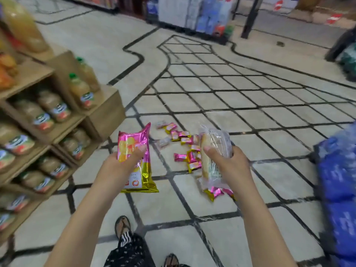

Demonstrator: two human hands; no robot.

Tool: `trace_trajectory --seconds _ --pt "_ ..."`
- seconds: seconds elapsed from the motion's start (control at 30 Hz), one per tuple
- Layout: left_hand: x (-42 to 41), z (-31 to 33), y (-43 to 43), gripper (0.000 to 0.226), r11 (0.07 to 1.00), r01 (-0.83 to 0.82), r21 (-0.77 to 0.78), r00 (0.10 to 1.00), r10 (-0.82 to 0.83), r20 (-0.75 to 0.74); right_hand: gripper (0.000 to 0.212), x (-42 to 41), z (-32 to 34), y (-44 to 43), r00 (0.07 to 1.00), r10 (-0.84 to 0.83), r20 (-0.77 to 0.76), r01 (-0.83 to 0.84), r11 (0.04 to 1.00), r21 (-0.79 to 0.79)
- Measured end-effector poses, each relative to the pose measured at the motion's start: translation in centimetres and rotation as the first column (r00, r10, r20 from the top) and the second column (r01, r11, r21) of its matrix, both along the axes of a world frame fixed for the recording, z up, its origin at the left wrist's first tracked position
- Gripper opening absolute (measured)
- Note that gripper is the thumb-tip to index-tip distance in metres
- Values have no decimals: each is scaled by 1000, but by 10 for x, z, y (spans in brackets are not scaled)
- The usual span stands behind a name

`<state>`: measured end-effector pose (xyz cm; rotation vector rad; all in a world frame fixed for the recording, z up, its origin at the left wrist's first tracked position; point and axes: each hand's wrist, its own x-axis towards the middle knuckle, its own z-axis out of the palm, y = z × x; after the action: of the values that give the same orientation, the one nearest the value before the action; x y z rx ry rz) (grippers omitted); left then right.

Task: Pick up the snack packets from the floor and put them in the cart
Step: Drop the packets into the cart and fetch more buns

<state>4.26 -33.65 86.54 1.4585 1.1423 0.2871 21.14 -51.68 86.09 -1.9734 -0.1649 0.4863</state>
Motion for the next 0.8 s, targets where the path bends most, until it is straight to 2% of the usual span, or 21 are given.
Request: trace_trajectory --seconds 0.13,0.23,0.4,0.57,0.67,0.8 --pt "-67 -6 13 39 977 -210 32 975 212 -72 57 -35 -13 42 978 206 39 -201 973 -111" --pt "-125 -7 25 37 941 -335 44 936 338 -98 46 -72 -15 82 926 373 57 -364 923 -124" --pt "-223 -11 52 34 858 -510 65 850 514 -111 41 -148 -20 160 810 579 97 -567 814 -124" --pt "-316 -17 79 30 762 -643 79 753 647 -119 42 -245 -21 236 667 744 35 -739 667 -97" --pt "-377 -25 94 39 704 -706 75 693 709 -135 42 -310 -28 274 584 812 11 -810 583 -67" --pt "-451 -29 102 63 577 -813 79 565 814 -135 46 -389 -35 312 456 890 0 -888 455 -62"
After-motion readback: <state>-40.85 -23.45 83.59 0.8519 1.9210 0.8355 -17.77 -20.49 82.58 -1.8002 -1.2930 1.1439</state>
